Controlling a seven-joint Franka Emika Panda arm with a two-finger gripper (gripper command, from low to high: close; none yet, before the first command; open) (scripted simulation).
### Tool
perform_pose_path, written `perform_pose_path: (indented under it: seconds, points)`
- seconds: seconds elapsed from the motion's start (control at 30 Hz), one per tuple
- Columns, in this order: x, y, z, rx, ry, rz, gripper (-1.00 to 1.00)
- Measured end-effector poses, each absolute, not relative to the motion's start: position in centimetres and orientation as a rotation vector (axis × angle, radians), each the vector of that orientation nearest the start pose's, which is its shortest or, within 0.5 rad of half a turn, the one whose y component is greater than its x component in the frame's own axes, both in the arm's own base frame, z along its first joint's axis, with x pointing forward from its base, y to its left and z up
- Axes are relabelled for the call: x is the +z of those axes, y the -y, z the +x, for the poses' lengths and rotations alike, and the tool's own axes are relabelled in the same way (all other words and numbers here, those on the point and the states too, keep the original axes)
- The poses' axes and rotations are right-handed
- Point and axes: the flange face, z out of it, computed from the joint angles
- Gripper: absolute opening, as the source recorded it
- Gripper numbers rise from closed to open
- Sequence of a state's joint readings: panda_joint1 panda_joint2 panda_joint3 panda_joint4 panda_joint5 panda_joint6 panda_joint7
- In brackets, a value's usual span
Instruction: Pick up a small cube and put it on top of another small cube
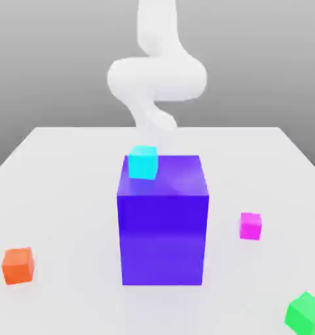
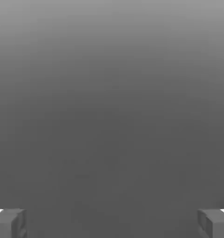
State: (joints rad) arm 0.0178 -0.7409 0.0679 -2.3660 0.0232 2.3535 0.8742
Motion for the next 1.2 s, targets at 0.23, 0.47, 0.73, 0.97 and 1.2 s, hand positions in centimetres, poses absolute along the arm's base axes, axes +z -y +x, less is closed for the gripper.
perform_pose_path:
  seconds: [0.23, 0.47, 0.73, 0.97, 1.2]
  points:
    - [48.7, -15.3, 39.1, -0.580, -1.130, -2.580, 0.00]
    - [31.0, -22.3, 32.2, -0.242, -1.281, -2.691, 0.00]
    - [19.1, -23.6, 21.4, -0.010, -1.440, -2.792, 0.00]
    - [18.1, -24.6, 21.8, -0.021, -1.451, -2.788, 0.00]
    - [16.9, -25.1, 21.9, -0.029, -1.446, -2.785, 0.00]
